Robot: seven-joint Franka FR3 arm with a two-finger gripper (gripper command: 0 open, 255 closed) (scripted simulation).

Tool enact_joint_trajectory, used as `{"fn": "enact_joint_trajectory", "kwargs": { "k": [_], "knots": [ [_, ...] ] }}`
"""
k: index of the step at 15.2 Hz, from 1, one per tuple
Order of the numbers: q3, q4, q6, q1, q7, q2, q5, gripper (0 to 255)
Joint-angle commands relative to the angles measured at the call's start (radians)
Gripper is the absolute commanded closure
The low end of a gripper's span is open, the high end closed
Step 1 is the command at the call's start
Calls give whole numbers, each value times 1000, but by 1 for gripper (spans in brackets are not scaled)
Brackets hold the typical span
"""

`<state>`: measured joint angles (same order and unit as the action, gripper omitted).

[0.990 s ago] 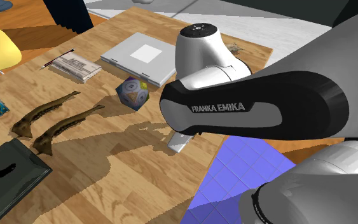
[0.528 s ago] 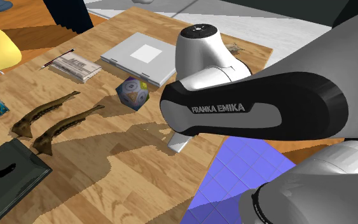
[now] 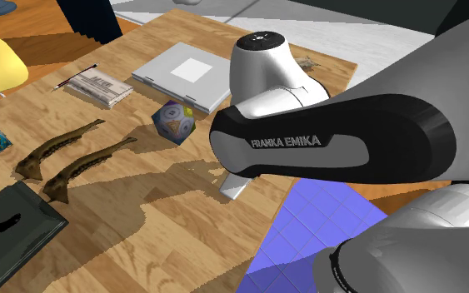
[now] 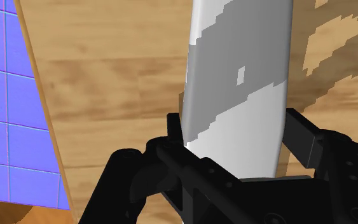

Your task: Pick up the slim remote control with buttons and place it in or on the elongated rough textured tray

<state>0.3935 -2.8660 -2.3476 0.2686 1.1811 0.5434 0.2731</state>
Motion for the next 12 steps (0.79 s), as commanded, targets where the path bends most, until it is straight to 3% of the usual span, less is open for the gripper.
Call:
{"fn": "enact_joint_trajectory", "kwargs": {
  "k": [1, 12],
  "knots": [
    [0, 0, 0, 0, 0, 0, 0, 255],
    [-40, 83, 202, -1, -2, 120, -23, 255]
  ]
}}
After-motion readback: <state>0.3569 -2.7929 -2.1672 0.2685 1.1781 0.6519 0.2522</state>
